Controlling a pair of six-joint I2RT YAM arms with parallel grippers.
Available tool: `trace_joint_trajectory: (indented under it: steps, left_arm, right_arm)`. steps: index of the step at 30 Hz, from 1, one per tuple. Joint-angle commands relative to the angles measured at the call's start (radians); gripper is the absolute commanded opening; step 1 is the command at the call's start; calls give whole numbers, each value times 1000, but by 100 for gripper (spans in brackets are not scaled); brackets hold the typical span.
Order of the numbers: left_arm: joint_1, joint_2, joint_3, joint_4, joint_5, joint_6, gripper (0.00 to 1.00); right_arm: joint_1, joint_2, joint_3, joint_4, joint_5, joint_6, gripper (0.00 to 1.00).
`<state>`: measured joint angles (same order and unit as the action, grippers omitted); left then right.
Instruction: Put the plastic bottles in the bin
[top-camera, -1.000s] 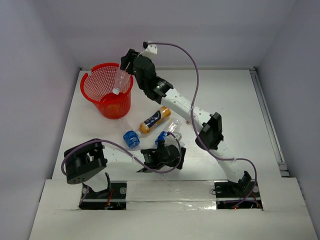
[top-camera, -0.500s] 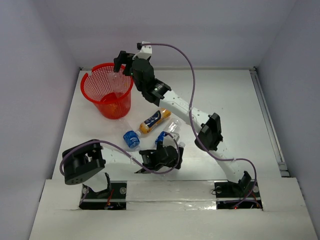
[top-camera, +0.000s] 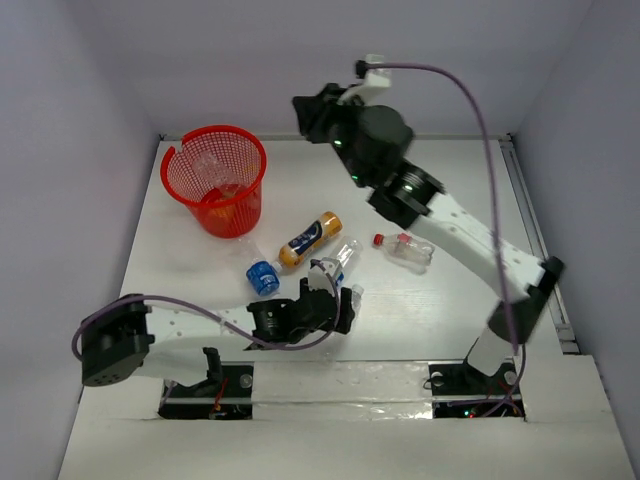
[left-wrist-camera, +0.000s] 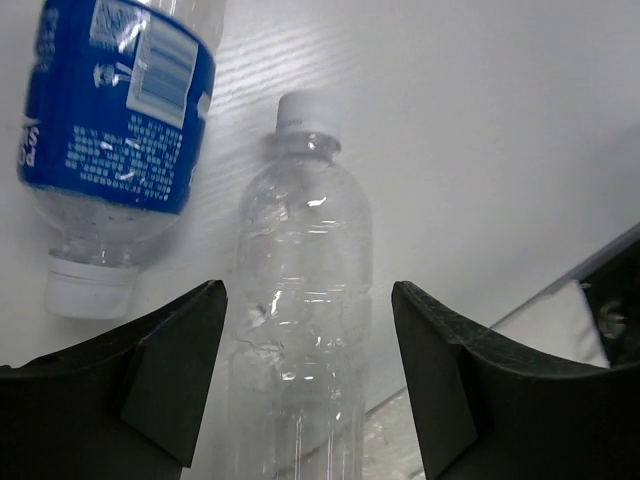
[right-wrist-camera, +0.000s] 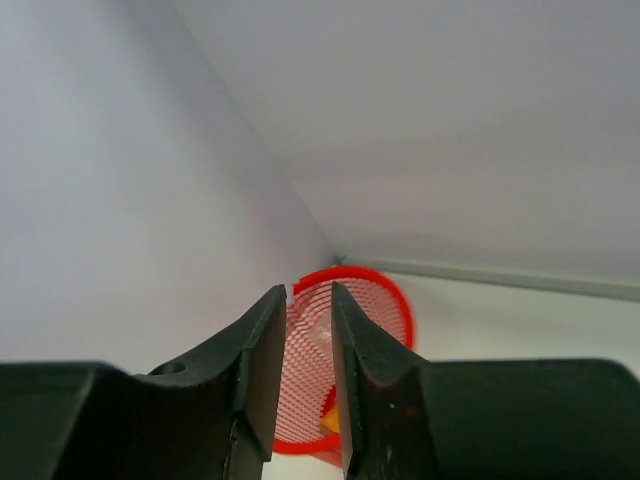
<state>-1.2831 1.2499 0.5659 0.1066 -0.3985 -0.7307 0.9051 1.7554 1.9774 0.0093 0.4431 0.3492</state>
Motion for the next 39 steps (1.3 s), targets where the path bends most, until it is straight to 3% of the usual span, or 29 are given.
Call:
trace_joint_trajectory:
  steps: [1, 5, 10, 13, 22, 39]
  left_arm:
    - [-5, -107, 35, -5, -45, 8, 64]
    - [-5, -162, 98, -33, -40, 45, 64]
    - [-5, -14, 245, -218, -51, 42, 72]
    - [-5, 65, 267, -240, -42, 45, 74]
    - [-5, 246, 345, -381, -189, -12, 79]
    - [-15, 347, 296, -226, -46, 31, 74]
  right_arm:
    - [8, -252, -194, 47, 58, -55, 30]
    - [8, -499, -455, 29, 135, -49, 36]
    - [8, -695, -681, -41, 171, -3, 51]
    - [-3, -769, -756, -75, 166, 17, 53]
    - [-3, -885, -850, -146, 132, 36, 56]
    - [-12, -890, -894, -170, 149, 56, 58]
